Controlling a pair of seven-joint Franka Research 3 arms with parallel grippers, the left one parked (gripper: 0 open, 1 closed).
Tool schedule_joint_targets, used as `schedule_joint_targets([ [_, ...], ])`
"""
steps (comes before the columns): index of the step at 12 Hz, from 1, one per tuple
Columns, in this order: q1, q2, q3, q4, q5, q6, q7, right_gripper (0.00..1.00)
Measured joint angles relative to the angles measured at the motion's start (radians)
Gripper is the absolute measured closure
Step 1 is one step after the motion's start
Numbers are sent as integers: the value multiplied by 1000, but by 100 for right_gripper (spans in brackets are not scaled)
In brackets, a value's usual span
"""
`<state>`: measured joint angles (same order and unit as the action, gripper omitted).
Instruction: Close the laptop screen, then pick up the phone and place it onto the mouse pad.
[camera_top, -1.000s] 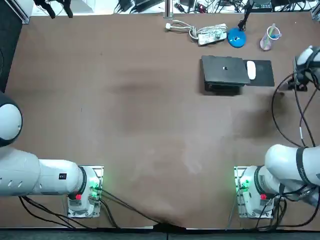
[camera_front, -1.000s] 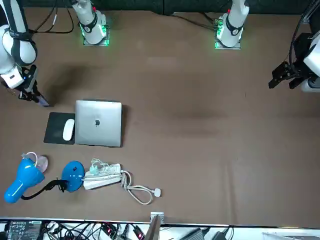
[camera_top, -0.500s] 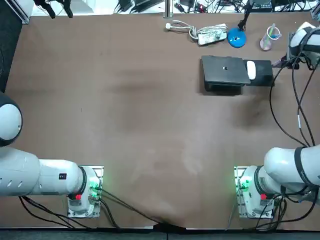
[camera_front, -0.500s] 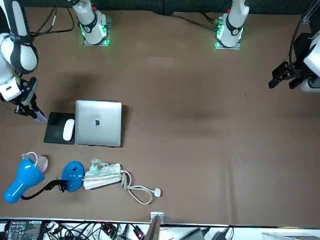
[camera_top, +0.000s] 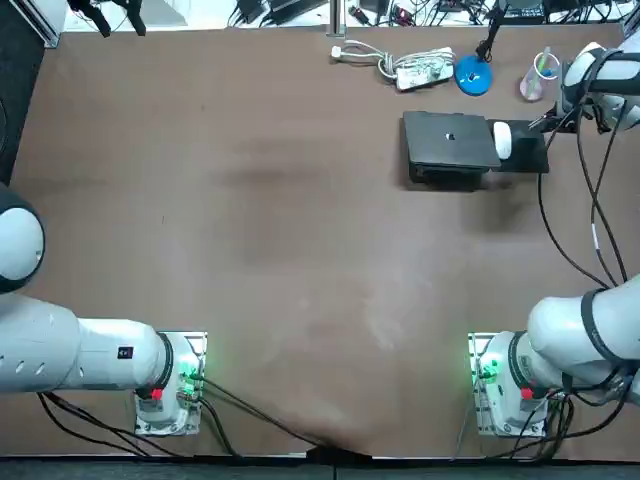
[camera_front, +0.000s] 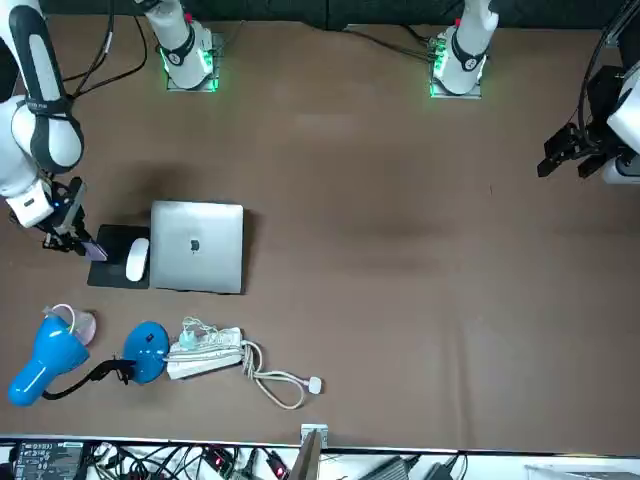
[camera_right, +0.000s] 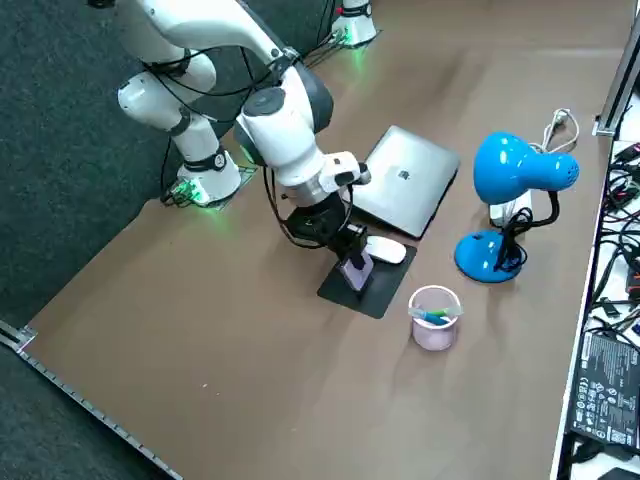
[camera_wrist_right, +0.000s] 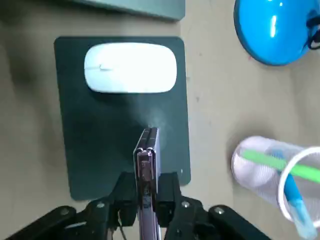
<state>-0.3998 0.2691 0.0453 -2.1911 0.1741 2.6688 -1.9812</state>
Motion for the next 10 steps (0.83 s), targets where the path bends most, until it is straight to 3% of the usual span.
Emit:
schedule_joint_targets([
  [10,62,65,0,23,53,92,88,78],
])
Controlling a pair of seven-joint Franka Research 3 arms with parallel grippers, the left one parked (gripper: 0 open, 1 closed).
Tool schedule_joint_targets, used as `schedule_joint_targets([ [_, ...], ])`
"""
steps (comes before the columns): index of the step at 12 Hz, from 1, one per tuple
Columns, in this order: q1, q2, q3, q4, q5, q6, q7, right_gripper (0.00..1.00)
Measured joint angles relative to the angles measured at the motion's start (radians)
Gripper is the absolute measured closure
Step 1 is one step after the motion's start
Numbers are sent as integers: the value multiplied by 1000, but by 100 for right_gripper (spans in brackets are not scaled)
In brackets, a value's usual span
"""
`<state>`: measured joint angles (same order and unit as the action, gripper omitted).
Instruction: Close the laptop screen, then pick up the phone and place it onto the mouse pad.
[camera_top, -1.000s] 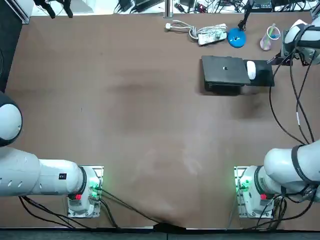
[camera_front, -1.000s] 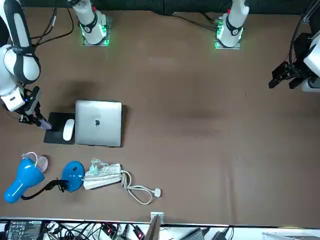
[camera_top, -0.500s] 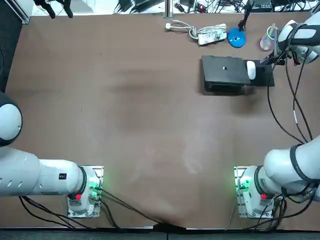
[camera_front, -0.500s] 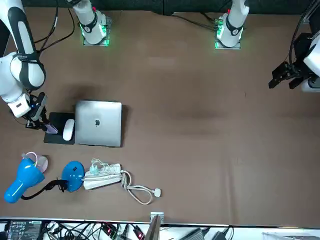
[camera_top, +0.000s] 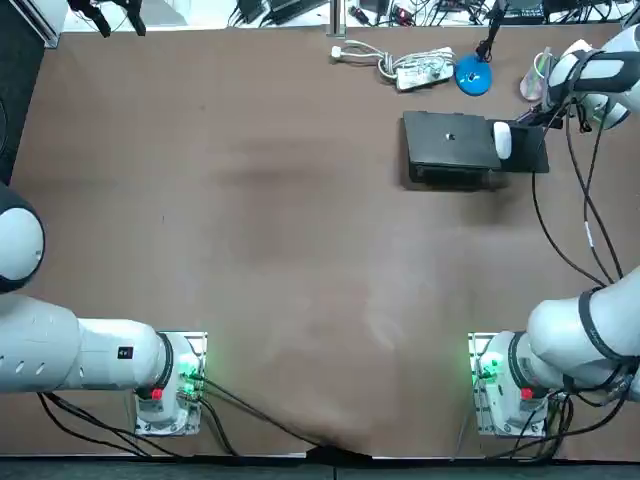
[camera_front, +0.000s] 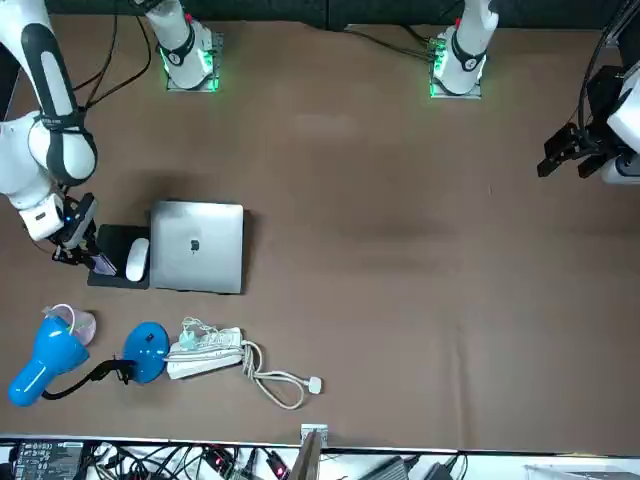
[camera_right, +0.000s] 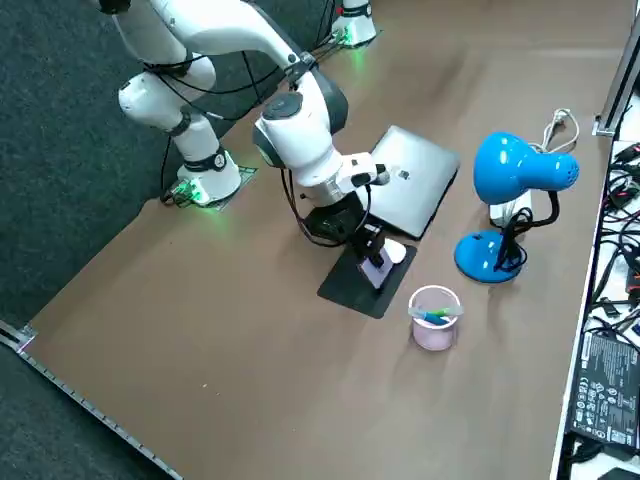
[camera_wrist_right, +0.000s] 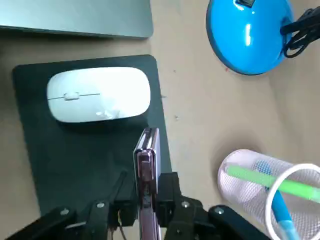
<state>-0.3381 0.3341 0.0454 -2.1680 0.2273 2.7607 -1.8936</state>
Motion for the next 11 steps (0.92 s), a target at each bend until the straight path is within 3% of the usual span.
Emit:
schedule_joint_targets([
  [11,6,82,-5,7,0,130,-5,78],
])
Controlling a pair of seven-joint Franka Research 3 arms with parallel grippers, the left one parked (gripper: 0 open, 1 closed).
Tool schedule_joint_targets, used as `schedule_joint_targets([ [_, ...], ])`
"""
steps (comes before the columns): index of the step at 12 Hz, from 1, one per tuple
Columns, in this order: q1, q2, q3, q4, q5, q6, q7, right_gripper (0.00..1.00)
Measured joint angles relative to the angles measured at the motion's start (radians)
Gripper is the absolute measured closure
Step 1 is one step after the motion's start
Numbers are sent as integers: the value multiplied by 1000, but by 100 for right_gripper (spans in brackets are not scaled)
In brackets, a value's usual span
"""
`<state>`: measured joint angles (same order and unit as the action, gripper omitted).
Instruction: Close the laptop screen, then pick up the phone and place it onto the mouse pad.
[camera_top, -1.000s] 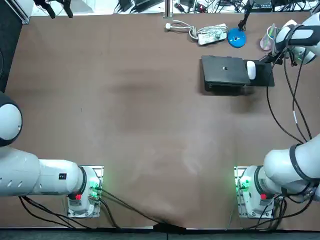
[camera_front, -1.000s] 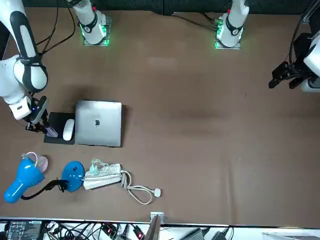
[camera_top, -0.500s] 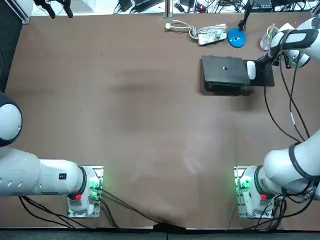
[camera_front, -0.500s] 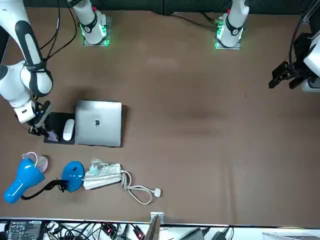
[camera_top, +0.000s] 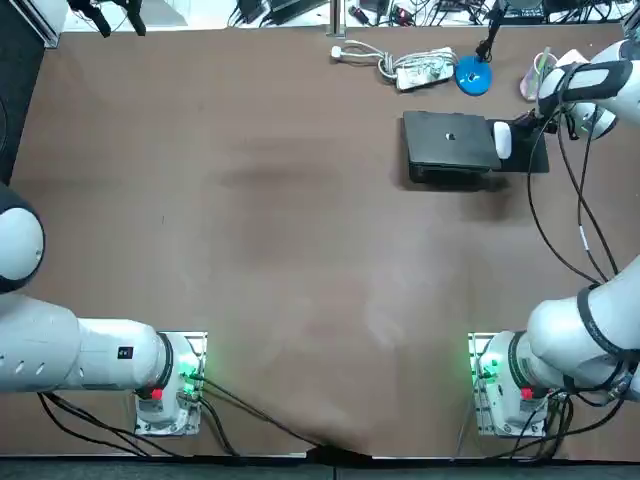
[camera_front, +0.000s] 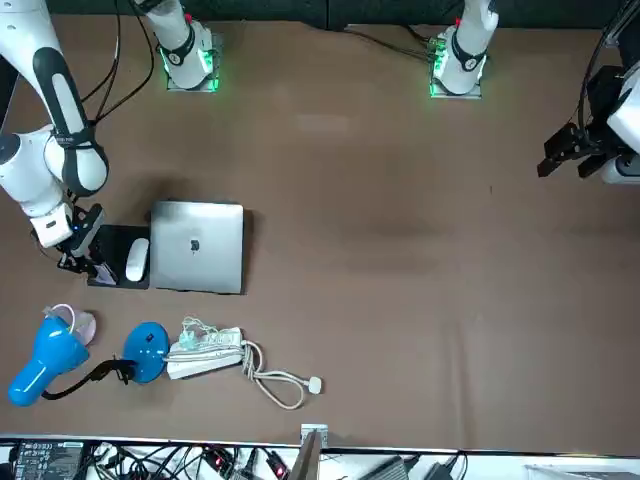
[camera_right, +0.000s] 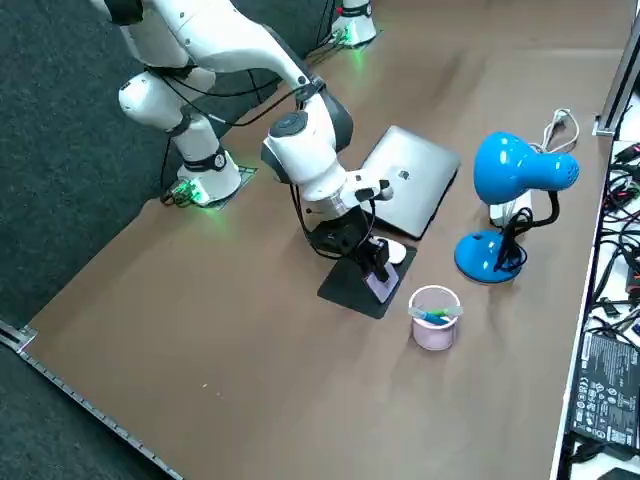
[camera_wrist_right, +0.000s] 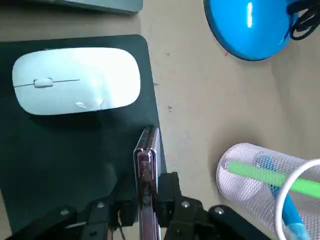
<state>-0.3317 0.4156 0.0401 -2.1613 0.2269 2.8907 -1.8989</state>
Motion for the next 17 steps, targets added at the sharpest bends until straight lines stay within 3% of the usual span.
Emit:
schedule_joint_targets([
  [3,0,1,0,0,0,-1,-36,74],
  [4,0,2,0,0,0,-5,-41,67],
  [10,-20,-20,-10,5,0,-134,-71,1],
  [14,-30,-102,-15,28,3,-271,-40,0],
  [17,-26,-164,-14,93,3,-449,110,0],
])
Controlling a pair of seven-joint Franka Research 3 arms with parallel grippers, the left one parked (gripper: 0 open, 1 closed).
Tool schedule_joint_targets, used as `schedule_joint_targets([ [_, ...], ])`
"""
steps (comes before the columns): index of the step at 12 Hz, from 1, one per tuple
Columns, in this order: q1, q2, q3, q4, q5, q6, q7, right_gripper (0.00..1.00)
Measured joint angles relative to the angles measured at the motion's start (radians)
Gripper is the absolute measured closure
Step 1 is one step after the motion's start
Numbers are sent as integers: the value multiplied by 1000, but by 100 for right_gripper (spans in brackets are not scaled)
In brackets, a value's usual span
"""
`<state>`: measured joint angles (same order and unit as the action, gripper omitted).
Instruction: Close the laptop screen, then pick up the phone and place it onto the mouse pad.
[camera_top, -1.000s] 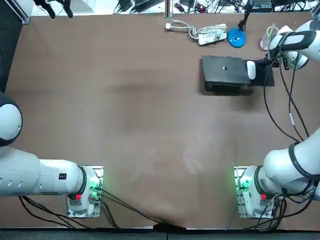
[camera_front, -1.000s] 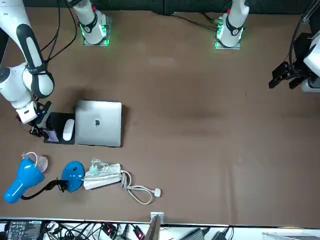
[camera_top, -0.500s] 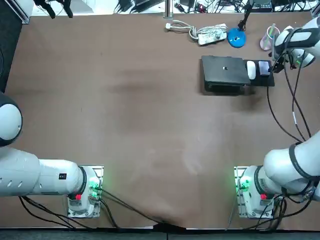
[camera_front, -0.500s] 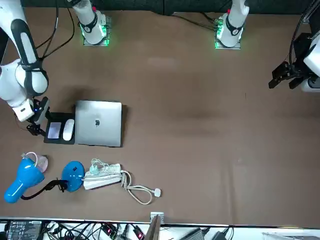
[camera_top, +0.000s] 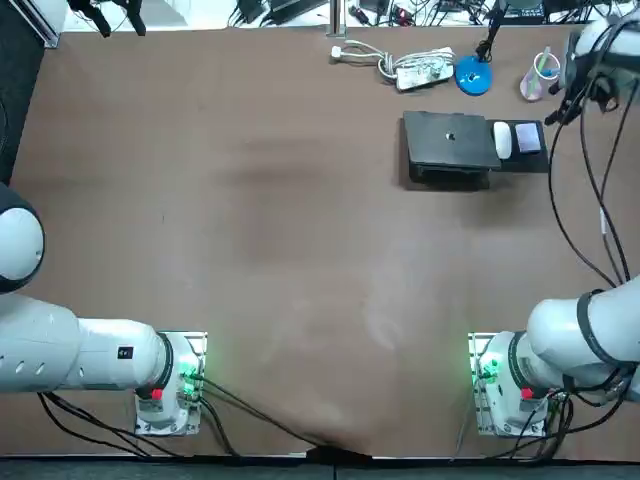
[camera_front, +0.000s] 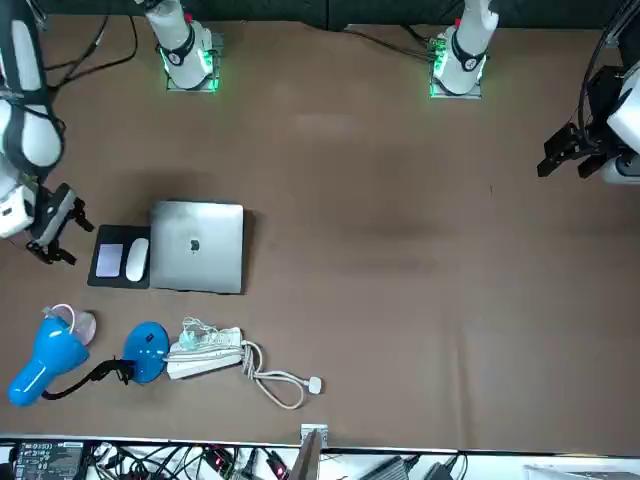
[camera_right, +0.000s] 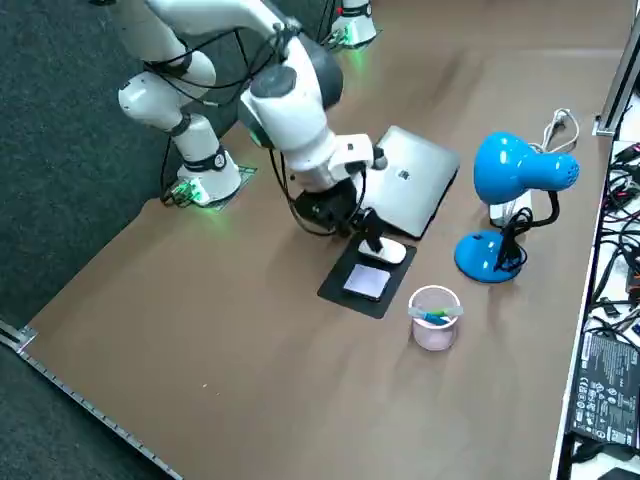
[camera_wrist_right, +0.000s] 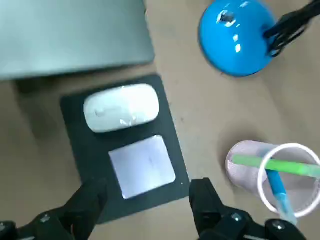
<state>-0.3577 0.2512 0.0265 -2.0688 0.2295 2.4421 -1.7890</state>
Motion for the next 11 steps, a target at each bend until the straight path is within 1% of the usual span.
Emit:
schedule_joint_targets([
  [1,4,-13,1,104,0,-169,127,0],
  [3,4,-12,1,226,-19,-343,272,0],
  [4,5,-11,2,283,-51,-416,352,0],
  [6,20,-9,8,379,-110,-529,504,0],
  [7,35,-9,10,418,-125,-574,573,0],
  [11,83,-8,13,523,-136,-701,812,0],
])
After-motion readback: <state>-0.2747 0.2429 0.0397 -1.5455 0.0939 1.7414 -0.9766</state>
